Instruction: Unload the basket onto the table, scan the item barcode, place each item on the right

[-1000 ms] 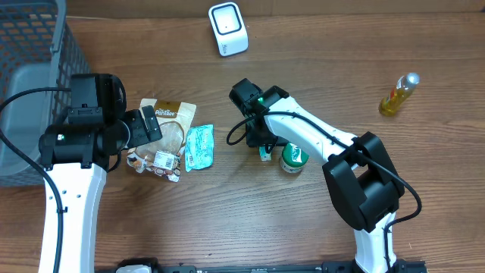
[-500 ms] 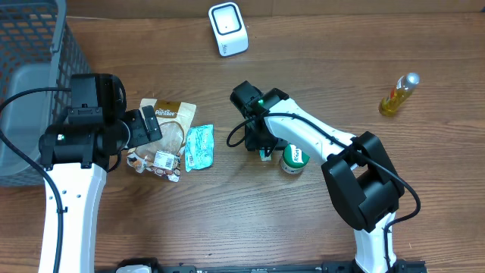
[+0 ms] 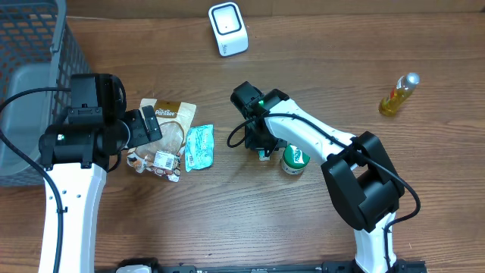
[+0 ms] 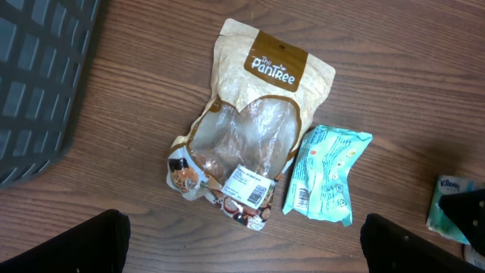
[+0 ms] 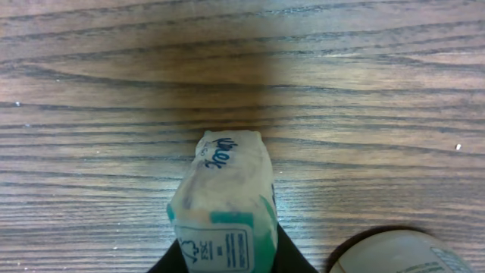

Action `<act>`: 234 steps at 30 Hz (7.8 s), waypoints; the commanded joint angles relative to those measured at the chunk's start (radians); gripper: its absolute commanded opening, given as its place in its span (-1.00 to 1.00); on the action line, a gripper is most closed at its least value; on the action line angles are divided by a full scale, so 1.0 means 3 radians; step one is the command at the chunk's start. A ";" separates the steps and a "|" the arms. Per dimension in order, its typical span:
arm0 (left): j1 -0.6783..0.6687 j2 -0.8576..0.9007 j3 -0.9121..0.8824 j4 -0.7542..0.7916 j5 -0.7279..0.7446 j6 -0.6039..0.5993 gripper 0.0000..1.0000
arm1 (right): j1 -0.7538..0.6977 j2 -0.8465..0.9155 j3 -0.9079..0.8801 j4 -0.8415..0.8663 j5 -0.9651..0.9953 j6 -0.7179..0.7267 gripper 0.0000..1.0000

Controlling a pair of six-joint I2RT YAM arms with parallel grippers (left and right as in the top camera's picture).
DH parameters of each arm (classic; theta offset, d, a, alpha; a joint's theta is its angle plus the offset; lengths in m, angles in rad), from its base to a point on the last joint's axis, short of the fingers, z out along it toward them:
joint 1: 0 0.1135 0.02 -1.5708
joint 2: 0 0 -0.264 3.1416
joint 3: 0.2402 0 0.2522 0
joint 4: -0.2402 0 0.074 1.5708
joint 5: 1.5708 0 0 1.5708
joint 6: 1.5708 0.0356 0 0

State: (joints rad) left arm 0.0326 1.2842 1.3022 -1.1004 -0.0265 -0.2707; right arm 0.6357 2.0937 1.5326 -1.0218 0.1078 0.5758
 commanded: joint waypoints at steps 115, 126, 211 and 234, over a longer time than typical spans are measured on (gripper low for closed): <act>-0.0023 0.0011 0.0032 0.0003 -0.0022 0.0029 0.99 | 0.0123 -0.0039 -0.0072 0.0465 -0.0197 -0.0001 0.14; -0.0023 0.0011 0.0032 0.0003 -0.0022 0.0029 0.99 | 0.0121 -0.0039 -0.0072 0.0641 -0.0034 -0.0001 0.41; -0.0023 0.0011 0.0032 0.0003 -0.0022 0.0029 0.99 | 0.0125 -0.0071 0.0346 0.0111 -0.0598 -0.0341 -0.42; -0.0023 0.0011 0.0032 0.0004 -0.0022 0.0029 0.99 | 0.0121 0.0174 0.0342 0.0174 -0.0563 -0.0364 -0.38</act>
State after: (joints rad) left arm 0.0326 1.2842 1.3022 -1.1000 -0.0265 -0.2707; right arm 0.6693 2.1170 1.6417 -0.9771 -0.0711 0.4706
